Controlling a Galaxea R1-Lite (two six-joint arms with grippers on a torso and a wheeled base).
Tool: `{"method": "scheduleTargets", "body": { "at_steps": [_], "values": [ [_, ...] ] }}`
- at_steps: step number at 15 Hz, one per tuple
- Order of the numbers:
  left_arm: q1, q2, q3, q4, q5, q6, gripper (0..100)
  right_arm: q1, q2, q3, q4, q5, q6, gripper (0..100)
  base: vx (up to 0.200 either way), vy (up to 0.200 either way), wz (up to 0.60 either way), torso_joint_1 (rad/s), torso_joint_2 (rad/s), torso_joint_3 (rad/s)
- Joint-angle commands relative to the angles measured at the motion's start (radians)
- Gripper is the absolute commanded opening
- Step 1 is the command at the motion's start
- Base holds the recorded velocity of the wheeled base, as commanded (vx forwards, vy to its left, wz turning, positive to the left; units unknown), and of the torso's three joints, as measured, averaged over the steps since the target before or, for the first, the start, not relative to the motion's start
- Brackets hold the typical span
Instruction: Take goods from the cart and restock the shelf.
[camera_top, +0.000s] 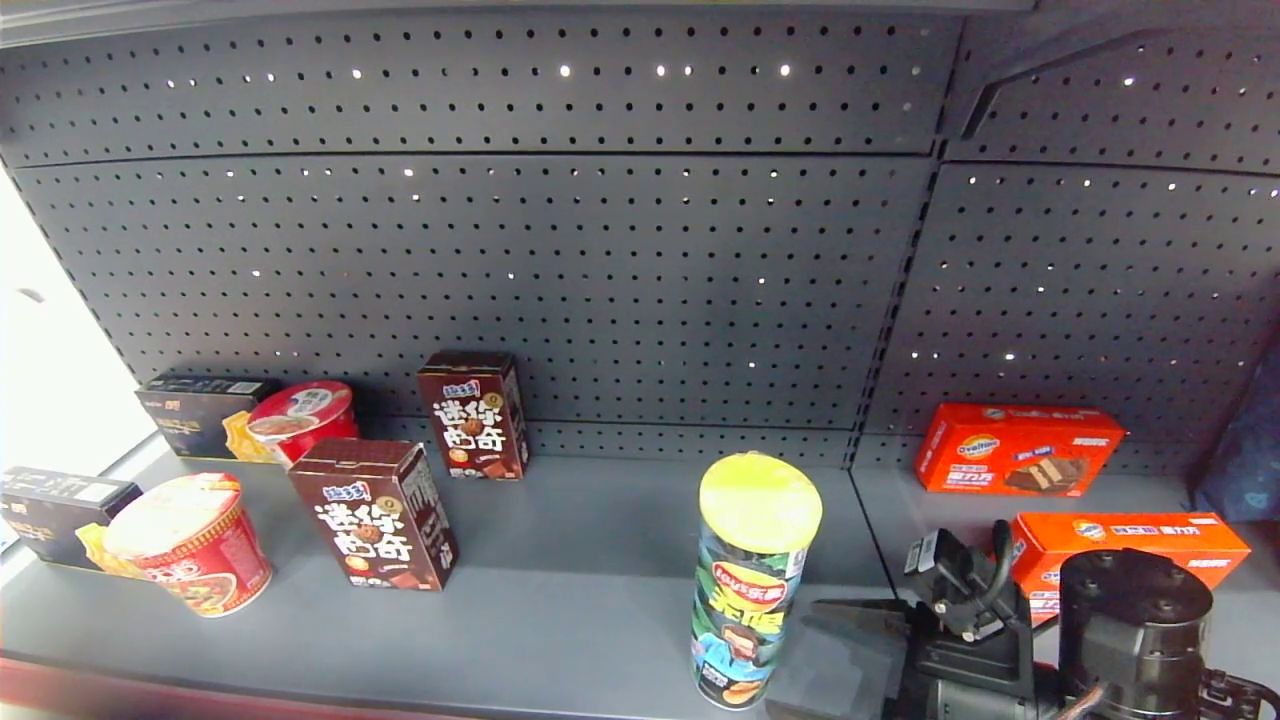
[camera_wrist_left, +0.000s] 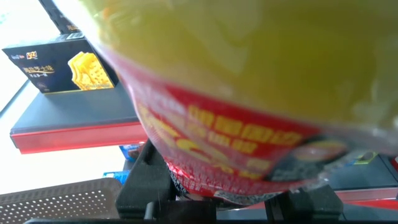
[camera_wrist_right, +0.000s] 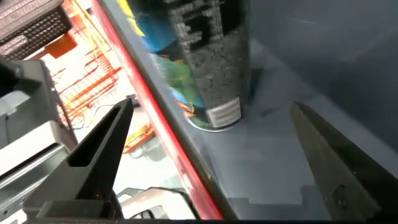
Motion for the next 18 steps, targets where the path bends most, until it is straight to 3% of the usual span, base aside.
{"method": "scheduleTargets", "body": {
  "at_steps": [1,18],
  "values": [
    [0.000,0.002,0.003,0.000,0.001,0.000,0,0.009,0.021,-0.016,-0.001,0.000,0.000,100,0.000,0.000,0.00,0.000,0.00,0.000],
    [0.000,0.002,0.002,0.000,0.002,-0.003,0,-0.029,0.090,-0.069,-0.002,-0.002,0.000,100,0.000,0.000,0.00,0.000,0.00,0.000]
  ]
}}
